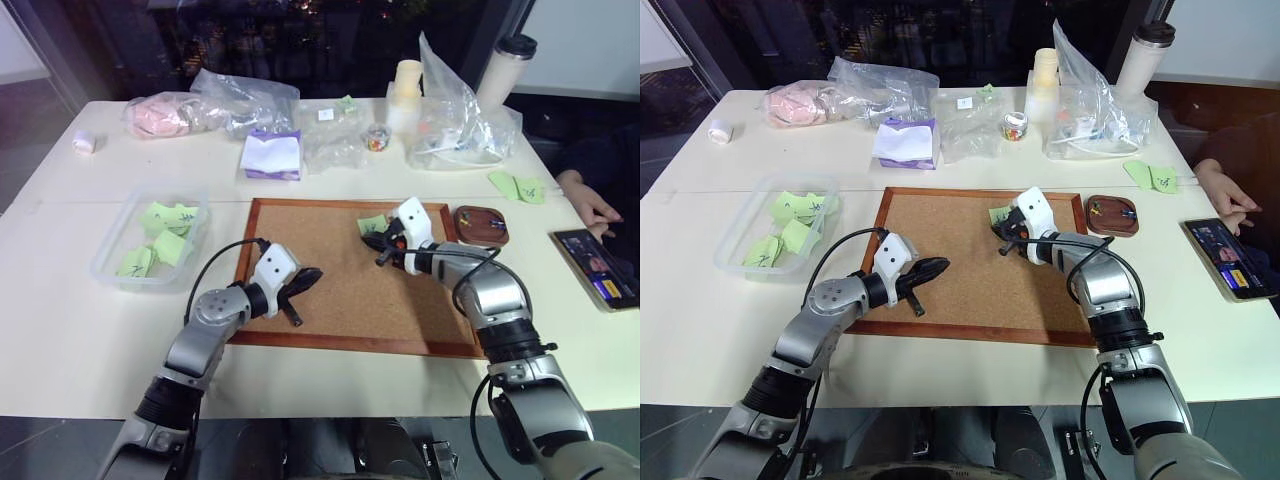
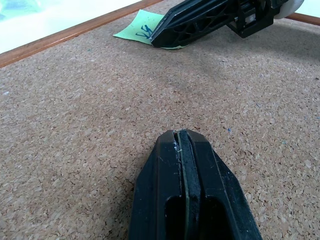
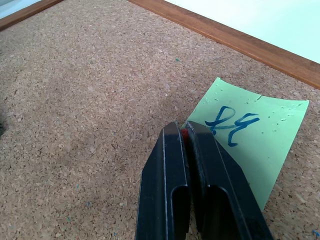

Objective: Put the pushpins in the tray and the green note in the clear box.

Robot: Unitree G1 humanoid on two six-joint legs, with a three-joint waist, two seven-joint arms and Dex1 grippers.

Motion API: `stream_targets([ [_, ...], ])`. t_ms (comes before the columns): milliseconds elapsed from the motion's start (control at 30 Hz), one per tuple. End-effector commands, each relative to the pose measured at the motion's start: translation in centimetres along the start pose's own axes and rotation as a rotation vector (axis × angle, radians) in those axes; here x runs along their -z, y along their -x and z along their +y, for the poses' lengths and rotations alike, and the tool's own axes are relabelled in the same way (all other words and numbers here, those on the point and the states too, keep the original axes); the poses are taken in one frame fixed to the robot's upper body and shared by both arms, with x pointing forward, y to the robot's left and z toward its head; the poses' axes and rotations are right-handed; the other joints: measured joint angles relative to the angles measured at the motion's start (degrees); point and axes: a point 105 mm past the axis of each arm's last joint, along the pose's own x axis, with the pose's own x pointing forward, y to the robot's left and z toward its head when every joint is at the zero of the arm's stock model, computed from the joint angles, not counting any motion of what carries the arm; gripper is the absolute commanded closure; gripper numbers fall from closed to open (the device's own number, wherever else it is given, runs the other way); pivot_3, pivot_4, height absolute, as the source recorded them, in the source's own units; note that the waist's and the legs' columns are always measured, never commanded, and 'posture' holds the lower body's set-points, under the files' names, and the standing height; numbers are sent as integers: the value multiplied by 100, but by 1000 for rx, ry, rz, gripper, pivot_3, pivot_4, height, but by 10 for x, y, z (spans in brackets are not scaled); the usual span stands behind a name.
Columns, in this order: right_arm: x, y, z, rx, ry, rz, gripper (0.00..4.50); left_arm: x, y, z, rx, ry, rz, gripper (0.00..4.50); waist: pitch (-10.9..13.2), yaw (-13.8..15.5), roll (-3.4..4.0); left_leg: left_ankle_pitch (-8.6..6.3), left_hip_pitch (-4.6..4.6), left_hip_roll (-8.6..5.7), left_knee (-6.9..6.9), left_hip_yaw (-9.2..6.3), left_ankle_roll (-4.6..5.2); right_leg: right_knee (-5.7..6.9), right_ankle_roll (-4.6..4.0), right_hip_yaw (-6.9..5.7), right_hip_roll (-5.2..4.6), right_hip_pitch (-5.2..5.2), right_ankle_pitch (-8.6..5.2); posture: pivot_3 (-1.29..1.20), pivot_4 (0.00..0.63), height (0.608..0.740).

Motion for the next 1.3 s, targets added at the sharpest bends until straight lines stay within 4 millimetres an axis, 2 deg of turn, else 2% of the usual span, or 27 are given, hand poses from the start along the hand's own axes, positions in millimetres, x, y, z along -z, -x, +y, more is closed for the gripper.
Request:
stream_targets([
  [33, -40, 10, -2, 9, 70, -103, 4469, 26, 2, -4, 0, 34, 96, 4500, 0, -1, 0, 0, 0, 0, 0, 0, 0, 0, 0, 0, 0, 0, 0, 0, 150, 740],
  [267, -53, 19, -1, 13, 89, -126, 4469, 27, 0, -4, -1, 39, 99, 4500, 0, -1, 0, 0, 1, 0, 0, -1, 0, 0, 0, -1, 0, 1, 0, 0, 150, 740],
  [467, -46, 24, 5, -3, 98, -104, 4469, 22, -2, -4, -3, 49, 73, 4500, 0, 6, 0, 0, 1, -1, 0, -2, 0, 0, 0, -1, -1, 2, 0, 0, 150, 740],
  [567, -42, 31, 17, -35, 112, -91, 4469, 1, -6, -1, -19, 123, -14, 4500, 0, 26, 0, 0, 0, -2, 0, -4, 0, -2, 0, -2, -3, 3, 0, 0, 150, 740],
  [767, -44, 48, 46, -98, 159, -83, 4469, -62, -10, 11, -20, 253, -211, 4500, 8, 11, -14, 0, -18, -8, 4, -15, 0, -2, 1, -7, -6, -10, 0, 0, 150, 740],
  [867, -47, 53, 58, -119, 177, -84, 4469, -82, -10, 17, -7, 319, -265, 4500, 9, -1, -15, 0, -20, -7, 4, -21, 0, -2, 1, -9, -1, -12, 0, 0, 150, 740],
  [967, -51, 57, 69, -144, 204, -85, 4500, -90, -12, 18, 14, 404, -293, 3443, 9, -20, -15, 0, -17, -5, 2, -21, 0, -4, 1, -8, 3, -11, 0, 0, 150, 740],
  [1100, -52, 59, 74, -155, 217, -82, 4500, -88, -20, 24, 10, 580, -328, 1360, 12, -2, -21, 0, -18, -7, 3, -22, 0, -4, 1, -9, 2, -11, 0, 0, 150, 740],
  [1133, -52, 59, 75, -155, 223, -80, 4500, -86, -24, 26, 17, 646, -336, 992, 13, 0, -23, 0, -18, -7, 3, -22, 0, -5, 1, -9, 2, -11, 0, 0, 150, 740],
  [1300, -53, 60, 78, -162, 246, -71, 4500, -85, -38, 24, 73, 826, -336, 992, 16, 8, -28, 0, -20, -18, 3, -25, 0, -10, 1, -11, -1, -10, 0, 0, 150, 740],
])
